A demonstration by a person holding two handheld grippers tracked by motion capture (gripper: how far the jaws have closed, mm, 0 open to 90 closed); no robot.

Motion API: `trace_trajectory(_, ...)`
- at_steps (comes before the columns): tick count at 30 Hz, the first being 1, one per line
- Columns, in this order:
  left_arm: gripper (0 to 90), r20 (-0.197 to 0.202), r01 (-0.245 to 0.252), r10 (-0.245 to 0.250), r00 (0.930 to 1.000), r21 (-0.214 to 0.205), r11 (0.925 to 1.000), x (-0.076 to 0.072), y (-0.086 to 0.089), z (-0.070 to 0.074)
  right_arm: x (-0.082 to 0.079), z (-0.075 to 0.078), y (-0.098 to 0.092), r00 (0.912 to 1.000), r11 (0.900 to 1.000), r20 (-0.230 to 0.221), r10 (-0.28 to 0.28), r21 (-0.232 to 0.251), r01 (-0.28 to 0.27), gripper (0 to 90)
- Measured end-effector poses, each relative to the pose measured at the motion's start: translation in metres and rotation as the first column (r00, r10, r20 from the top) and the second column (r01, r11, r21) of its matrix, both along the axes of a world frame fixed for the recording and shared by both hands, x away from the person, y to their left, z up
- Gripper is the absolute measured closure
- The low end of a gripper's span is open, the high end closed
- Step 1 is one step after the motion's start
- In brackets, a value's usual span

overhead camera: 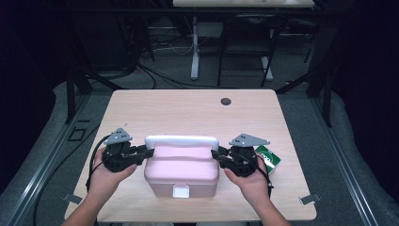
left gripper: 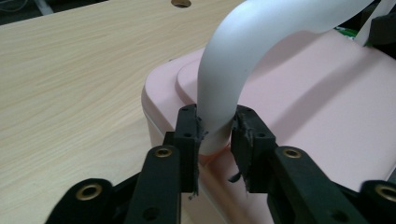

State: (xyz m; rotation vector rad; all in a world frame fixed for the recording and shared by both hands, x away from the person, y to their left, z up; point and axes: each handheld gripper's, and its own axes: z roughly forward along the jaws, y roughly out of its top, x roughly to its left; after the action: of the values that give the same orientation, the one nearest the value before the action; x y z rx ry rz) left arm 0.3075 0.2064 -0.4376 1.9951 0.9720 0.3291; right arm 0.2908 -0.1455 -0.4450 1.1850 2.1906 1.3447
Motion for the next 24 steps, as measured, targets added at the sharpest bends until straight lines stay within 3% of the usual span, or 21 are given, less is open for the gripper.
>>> trace_trajectory(11,72.8,-0.007,-0.001,0.001,1.0,0.007,1.0,0.002,-0.001,0.006,-0.001,0.006,0.002,0.9999,0.9993,0.01,-0.002,-0.037,0.002,74.0)
trace_trajectory(17,72.6,0.012,-0.021,0.021,0.9997,-0.009,0.9997,0.011,-0.003,0.025,0.006,0.02,-0.001,0.9994,0.9998,0.032,-0.015,0.013,0.015,73.8)
trace_trajectory(24,72.1,-0.006,-0.018,0.018,0.9998,-0.035,0.9992,0.018,-0.001,0.028,0.014,0.025,-0.003,0.9991,0.9979,0.026,-0.033,0.057,0.031,74.1)
